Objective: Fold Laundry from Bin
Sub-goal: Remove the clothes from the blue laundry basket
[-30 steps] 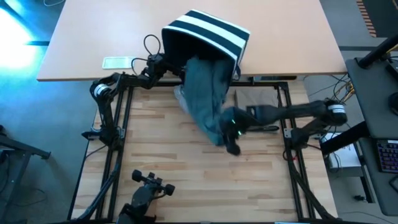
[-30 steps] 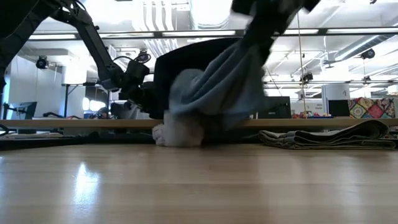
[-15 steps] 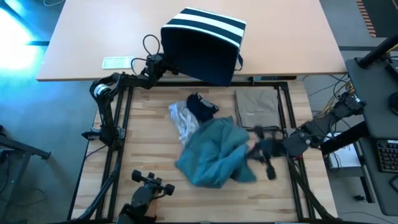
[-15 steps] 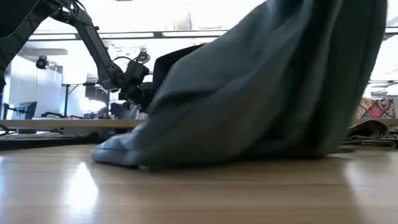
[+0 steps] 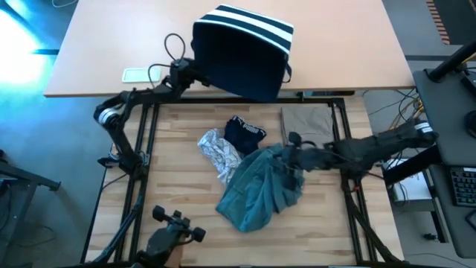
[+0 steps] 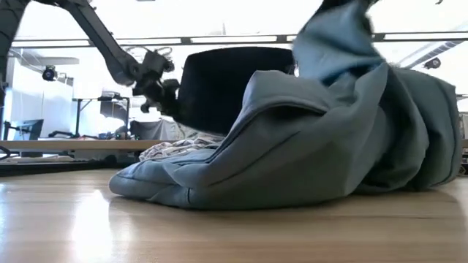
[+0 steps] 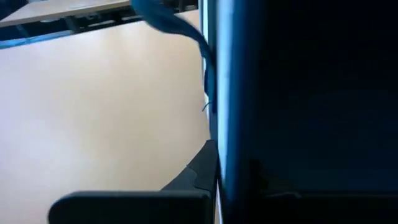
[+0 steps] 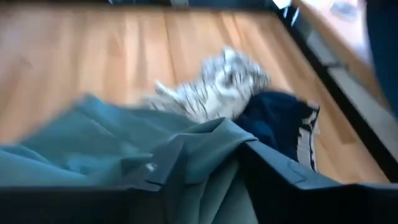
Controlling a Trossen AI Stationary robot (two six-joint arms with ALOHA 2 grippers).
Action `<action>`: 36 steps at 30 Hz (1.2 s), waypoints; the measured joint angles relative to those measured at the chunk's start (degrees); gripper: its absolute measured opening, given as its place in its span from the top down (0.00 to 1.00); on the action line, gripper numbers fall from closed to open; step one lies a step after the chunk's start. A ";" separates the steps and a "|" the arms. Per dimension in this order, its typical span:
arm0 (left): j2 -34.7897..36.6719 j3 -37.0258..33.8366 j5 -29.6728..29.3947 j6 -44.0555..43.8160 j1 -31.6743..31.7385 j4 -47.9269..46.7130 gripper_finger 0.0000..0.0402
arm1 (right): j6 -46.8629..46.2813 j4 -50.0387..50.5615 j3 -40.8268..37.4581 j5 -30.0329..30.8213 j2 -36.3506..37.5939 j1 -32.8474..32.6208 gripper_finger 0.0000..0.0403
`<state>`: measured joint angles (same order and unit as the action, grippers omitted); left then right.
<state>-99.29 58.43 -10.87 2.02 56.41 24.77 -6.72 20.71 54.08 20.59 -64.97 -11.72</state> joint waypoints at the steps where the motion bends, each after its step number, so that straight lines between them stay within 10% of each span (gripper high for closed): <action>1: 1.53 0.00 0.82 0.02 -0.12 -1.57 1.00 | 0.86 0.12 0.00 -1.23 -1.73 1.80 0.61; 5: 7.69 0.00 4.11 -0.14 -0.51 -8.88 1.00 | 5.54 1.07 0.54 1.24 -8.16 7.67 0.51; 12: 12.23 10.42 5.40 -0.58 -0.49 -35.99 1.00 | 22.09 1.13 5.40 25.18 -9.46 11.76 0.46; 29: -15.56 71.15 13.70 1.15 0.14 -94.10 1.00 | 34.12 -8.39 7.63 22.20 -12.27 28.84 0.36; 36: -17.82 73.46 13.25 2.96 -0.64 -94.97 0.99 | 36.74 -25.75 7.52 18.19 -17.14 40.88 0.40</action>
<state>-117.11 131.89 2.38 4.99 55.77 -70.20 30.02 -5.05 61.60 38.79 -82.11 29.16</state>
